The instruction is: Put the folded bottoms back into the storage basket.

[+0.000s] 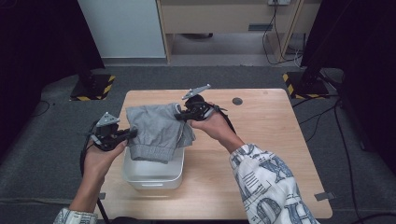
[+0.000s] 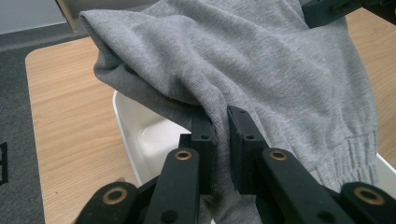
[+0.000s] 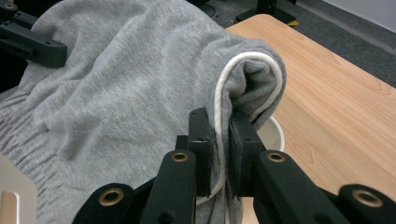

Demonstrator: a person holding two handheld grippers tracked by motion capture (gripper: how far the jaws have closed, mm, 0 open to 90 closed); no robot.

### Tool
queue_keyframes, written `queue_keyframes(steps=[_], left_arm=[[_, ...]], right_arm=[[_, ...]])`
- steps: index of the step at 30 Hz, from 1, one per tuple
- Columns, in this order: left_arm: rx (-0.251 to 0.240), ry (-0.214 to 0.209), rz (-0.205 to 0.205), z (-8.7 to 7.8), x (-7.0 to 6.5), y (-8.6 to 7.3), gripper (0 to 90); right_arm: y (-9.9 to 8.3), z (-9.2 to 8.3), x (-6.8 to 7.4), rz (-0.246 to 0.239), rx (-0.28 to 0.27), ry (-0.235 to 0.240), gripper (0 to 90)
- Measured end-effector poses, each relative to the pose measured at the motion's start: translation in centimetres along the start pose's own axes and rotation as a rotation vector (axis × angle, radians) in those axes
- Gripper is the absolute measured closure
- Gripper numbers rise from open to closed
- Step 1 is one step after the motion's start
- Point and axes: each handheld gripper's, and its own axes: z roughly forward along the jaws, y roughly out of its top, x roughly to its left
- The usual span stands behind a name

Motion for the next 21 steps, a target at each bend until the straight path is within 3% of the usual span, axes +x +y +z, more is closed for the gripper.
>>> queue_keyframes(steps=[21], left_arm=[[0.025,-0.011,-0.010,0.3,0.4,-1.2,81.5]], right_arm=[[-0.2,0.9,0.4,-0.012,0.018,0.013,83.0]])
